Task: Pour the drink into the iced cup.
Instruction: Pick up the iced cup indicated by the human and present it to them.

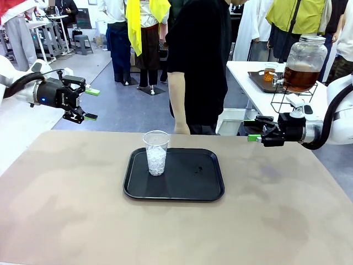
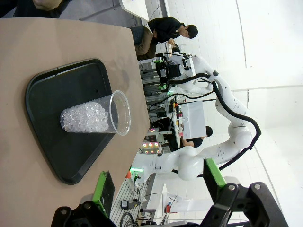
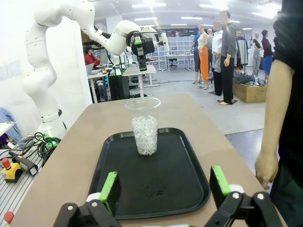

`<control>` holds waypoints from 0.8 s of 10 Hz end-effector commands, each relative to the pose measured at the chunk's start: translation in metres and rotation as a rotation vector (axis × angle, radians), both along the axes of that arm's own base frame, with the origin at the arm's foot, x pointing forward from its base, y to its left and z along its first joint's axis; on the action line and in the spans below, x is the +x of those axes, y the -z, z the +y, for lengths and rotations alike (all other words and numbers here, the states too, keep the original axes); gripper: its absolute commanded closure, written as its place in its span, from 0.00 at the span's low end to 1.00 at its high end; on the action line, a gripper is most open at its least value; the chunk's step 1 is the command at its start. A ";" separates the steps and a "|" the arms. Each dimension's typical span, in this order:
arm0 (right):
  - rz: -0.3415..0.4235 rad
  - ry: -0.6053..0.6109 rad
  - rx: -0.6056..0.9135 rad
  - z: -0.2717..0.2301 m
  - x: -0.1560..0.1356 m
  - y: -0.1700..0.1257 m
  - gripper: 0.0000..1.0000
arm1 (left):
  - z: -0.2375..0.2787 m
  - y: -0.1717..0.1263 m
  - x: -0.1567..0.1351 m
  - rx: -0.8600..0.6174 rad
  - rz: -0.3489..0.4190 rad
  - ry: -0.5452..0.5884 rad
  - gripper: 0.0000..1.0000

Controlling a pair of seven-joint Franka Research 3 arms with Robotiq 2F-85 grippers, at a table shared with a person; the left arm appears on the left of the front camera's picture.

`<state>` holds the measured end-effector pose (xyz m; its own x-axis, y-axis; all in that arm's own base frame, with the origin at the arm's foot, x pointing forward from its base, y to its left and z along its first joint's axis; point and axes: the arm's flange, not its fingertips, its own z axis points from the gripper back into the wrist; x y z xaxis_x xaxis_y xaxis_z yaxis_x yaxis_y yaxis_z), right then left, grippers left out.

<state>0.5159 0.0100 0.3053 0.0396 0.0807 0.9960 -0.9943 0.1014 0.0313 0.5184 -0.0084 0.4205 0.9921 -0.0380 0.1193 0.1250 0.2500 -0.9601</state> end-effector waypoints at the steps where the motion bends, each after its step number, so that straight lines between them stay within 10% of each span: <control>1: 0.006 -0.010 -0.006 0.002 0.004 -0.004 0.00 | 0.000 -0.002 0.000 0.002 0.001 -0.004 0.00; 8: 0.006 -0.010 -0.006 0.002 0.004 -0.004 0.00 | 0.000 -0.002 0.000 0.002 0.001 -0.004 0.00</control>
